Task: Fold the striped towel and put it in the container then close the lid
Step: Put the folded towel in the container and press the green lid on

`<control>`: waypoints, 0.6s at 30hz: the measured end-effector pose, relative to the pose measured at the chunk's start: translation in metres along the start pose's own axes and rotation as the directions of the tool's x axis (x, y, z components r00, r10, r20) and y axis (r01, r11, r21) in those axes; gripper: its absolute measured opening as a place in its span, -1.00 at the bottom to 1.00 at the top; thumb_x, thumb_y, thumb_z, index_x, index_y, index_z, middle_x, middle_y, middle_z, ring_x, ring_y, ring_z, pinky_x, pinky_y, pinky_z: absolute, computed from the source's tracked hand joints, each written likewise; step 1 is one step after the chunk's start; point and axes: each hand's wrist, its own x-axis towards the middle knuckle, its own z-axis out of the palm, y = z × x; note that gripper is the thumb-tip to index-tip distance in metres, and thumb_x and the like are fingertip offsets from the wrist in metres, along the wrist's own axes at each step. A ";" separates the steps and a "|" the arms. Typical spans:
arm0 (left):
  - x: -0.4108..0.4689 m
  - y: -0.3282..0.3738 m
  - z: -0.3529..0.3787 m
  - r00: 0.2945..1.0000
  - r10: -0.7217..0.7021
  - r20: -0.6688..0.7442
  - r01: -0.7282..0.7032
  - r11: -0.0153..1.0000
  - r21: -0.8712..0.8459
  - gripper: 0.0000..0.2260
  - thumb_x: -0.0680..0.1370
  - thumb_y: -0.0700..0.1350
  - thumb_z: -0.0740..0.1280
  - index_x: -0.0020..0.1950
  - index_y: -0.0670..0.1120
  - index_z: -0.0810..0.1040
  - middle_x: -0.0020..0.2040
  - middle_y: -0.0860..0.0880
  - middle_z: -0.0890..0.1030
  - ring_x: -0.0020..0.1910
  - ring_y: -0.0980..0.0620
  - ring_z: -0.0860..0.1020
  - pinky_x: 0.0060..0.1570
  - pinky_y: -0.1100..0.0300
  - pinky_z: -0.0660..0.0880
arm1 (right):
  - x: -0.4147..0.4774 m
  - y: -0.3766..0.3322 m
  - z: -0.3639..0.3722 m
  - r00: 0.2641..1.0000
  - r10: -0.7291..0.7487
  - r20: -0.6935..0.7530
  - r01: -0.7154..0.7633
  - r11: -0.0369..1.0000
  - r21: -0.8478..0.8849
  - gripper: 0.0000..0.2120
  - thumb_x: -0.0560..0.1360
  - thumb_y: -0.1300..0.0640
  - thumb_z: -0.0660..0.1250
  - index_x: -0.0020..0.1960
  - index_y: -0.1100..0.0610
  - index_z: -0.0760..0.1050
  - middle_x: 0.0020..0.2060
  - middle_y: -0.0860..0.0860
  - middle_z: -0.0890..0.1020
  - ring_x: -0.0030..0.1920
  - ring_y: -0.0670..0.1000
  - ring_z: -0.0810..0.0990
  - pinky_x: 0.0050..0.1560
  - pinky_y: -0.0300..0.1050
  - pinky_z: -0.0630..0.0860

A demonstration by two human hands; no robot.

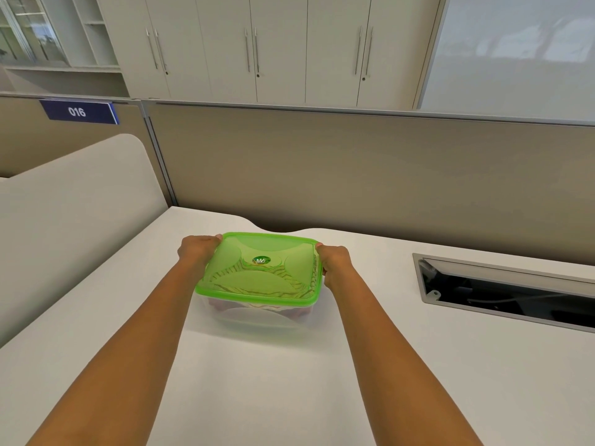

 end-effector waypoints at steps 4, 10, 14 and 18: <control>-0.006 0.003 -0.001 0.994 0.104 0.016 -0.105 0.988 0.117 -0.64 0.52 0.01 0.32 0.17 -0.22 0.59 0.22 -0.22 0.58 0.22 -0.25 0.49 0.27 -0.01 0.41 | -0.006 0.004 -0.004 0.995 -0.068 -0.068 0.061 0.993 -0.103 -0.74 0.52 0.04 0.27 0.05 0.21 0.54 -0.01 0.19 0.58 0.04 0.20 0.54 0.05 -0.04 0.48; -0.019 0.003 -0.009 0.984 0.176 0.039 -0.180 0.971 0.159 -0.68 0.57 -0.04 0.23 0.14 -0.24 0.59 0.20 -0.24 0.59 0.21 -0.25 0.49 0.21 0.01 0.40 | -0.028 0.013 -0.002 0.950 -0.254 -0.184 0.231 0.963 -0.135 -0.66 0.53 -0.04 0.26 0.21 0.14 0.48 0.17 0.16 0.57 0.20 0.17 0.50 0.21 0.01 0.42; -0.024 -0.003 -0.020 0.983 0.181 0.006 -0.181 0.976 0.121 -0.83 0.52 -0.21 0.27 -0.11 -0.18 0.66 -0.02 -0.15 0.66 0.13 -0.16 0.51 0.15 0.11 0.40 | -0.044 0.021 -0.004 0.939 -0.308 -0.153 0.280 0.943 -0.180 -0.63 0.56 -0.03 0.22 0.27 0.16 0.43 0.17 0.17 0.57 0.22 0.16 0.49 0.24 0.04 0.41; -0.036 -0.013 -0.029 0.992 0.124 0.010 -0.124 0.990 0.067 -0.86 0.47 -0.24 0.35 -0.04 -0.23 0.66 0.04 -0.18 0.65 0.14 -0.19 0.53 0.17 0.08 0.46 | -0.060 0.038 -0.011 0.943 -0.312 -0.112 0.285 0.936 -0.208 -0.62 0.55 0.01 0.24 0.29 0.19 0.44 0.18 0.16 0.58 0.23 0.15 0.50 0.26 0.04 0.42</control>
